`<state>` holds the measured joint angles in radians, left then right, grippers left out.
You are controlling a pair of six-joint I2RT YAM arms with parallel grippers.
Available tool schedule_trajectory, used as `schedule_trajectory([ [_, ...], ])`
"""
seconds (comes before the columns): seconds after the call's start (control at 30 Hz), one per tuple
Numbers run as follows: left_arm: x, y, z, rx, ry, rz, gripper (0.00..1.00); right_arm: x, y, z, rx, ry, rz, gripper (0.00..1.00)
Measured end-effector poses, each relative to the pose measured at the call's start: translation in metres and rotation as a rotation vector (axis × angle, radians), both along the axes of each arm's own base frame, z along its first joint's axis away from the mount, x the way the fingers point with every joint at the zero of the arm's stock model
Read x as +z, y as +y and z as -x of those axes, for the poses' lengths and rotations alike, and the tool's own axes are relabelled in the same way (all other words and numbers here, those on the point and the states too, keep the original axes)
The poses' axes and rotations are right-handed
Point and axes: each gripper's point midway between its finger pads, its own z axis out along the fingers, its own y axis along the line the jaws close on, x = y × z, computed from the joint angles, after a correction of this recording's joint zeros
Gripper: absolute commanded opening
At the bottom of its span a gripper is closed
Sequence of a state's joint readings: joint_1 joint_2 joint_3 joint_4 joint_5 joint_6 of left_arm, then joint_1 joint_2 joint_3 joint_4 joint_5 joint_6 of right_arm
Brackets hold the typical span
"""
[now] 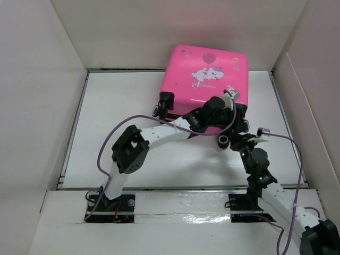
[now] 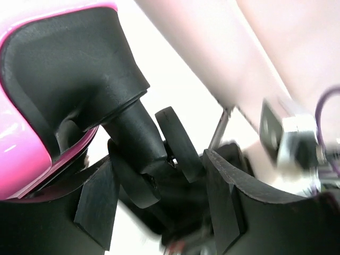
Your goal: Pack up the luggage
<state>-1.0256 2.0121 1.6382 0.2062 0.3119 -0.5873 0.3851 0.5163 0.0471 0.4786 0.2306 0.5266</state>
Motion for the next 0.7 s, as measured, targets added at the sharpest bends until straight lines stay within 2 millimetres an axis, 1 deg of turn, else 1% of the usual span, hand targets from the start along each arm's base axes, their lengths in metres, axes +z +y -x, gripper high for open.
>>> schedule_trajectory([
  [0.03,-0.001,-0.01,-0.002,0.005,-0.001,0.001,0.34,-0.005,-0.001,-0.001,-0.015,0.012,0.013,0.0],
  [0.1,-0.004,-0.026,-0.003,0.014,-0.003,-0.001,0.39,-0.006,-0.002,-0.004,-0.054,0.007,0.03,0.0],
  [0.13,-0.005,-0.032,-0.003,0.019,-0.006,-0.002,0.49,-0.007,0.0,-0.003,-0.061,0.007,0.041,0.0],
  [0.17,-0.006,-0.036,-0.003,0.022,-0.008,0.0,0.57,-0.009,0.003,-0.003,-0.068,0.006,0.05,0.0],
  [0.2,-0.006,-0.039,-0.002,0.022,-0.011,0.003,0.65,-0.01,0.005,-0.003,-0.07,0.006,0.059,0.0],
  [0.23,-0.005,-0.04,0.002,0.005,-0.011,0.005,0.77,-0.01,0.009,-0.003,-0.069,0.004,0.067,0.0],
  [0.27,-0.004,-0.042,0.008,-0.022,-0.017,0.011,0.81,-0.01,0.01,-0.003,-0.075,0.001,0.066,0.0],
  [0.33,-0.003,-0.041,0.01,-0.035,-0.034,0.035,0.89,-0.005,0.008,-0.005,-0.104,-0.017,0.058,0.0],
  [0.37,-0.001,-0.037,0.01,-0.037,-0.043,0.055,0.9,-0.004,0.009,-0.005,-0.106,-0.023,0.056,0.0],
  [0.43,0.002,-0.021,0.012,-0.038,-0.039,0.086,0.92,-0.006,0.013,-0.004,-0.085,-0.017,0.064,0.0],
  [0.5,0.005,0.004,0.009,-0.006,-0.038,0.095,0.92,-0.009,0.022,-0.001,-0.046,-0.011,0.071,0.0],
  [0.53,0.008,0.022,0.005,0.022,-0.044,0.097,0.91,-0.009,0.026,0.001,-0.026,-0.012,0.07,0.0],
  [0.6,0.017,0.065,-0.007,0.101,-0.06,0.096,0.9,-0.009,0.032,0.004,0.007,-0.011,0.075,0.0],
  [0.67,0.035,0.111,-0.018,0.19,-0.086,0.11,0.86,-0.01,0.034,0.006,0.02,-0.008,0.08,0.0],
  [0.7,0.043,0.13,-0.026,0.244,-0.107,0.119,0.83,-0.01,0.034,0.007,0.024,-0.008,0.082,0.0],
])
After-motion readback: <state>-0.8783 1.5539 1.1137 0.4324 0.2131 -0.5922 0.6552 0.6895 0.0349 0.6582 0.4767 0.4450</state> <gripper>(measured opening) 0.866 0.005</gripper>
